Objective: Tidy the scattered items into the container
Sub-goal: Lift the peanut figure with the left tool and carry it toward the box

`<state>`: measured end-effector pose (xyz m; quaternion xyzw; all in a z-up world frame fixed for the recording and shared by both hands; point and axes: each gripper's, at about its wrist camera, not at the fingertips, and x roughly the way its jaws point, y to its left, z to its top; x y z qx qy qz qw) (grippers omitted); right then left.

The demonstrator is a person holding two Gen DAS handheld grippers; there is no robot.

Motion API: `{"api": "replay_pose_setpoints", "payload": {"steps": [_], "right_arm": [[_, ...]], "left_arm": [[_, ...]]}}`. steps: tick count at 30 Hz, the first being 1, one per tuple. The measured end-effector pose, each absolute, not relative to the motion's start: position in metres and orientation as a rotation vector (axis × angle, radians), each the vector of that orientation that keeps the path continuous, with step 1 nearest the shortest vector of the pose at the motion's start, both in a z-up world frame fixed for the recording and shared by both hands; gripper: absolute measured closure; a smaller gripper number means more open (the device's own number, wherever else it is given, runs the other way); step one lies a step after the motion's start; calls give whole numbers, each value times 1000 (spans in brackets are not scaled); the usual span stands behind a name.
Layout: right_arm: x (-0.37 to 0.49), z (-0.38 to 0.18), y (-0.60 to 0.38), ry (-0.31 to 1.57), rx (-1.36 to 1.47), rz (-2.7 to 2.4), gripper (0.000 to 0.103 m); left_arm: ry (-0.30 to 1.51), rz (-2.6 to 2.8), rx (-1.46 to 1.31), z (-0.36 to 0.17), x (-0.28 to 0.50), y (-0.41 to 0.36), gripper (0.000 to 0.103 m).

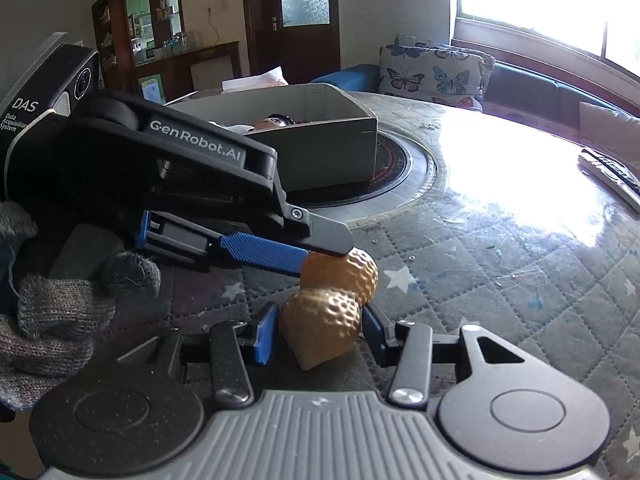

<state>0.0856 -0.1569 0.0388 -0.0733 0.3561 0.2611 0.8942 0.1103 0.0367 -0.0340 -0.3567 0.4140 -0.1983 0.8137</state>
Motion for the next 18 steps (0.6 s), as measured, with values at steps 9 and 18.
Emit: {"api": "replay_pose_setpoints", "payload": {"steps": [9,18], "right_arm": [[85,48,-153,717,-182,563,62],[110,94,-112,591,-247,667,62]], "left_arm": [[847,-409,-774,-24,103,45,66],[675,-343,-790,26,105,92,66]]}}
